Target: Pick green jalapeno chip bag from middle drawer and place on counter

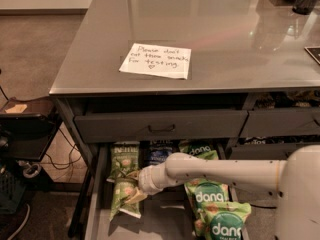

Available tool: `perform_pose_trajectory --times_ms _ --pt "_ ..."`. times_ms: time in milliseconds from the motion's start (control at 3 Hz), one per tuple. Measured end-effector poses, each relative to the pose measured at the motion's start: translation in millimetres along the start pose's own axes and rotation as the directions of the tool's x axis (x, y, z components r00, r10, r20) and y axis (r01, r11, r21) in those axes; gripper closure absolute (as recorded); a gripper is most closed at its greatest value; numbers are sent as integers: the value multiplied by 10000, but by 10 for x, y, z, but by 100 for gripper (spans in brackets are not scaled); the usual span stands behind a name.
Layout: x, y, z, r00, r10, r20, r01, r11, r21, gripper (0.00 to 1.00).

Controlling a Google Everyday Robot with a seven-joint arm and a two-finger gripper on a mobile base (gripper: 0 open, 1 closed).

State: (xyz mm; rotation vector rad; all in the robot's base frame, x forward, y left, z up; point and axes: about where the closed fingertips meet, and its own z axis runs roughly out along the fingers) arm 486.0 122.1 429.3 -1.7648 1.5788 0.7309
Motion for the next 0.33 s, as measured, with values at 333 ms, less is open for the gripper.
perform_pose_trajectory --times_ms 333 --pt "-148 37 -527 9978 561 340 -563 9984 66 100"
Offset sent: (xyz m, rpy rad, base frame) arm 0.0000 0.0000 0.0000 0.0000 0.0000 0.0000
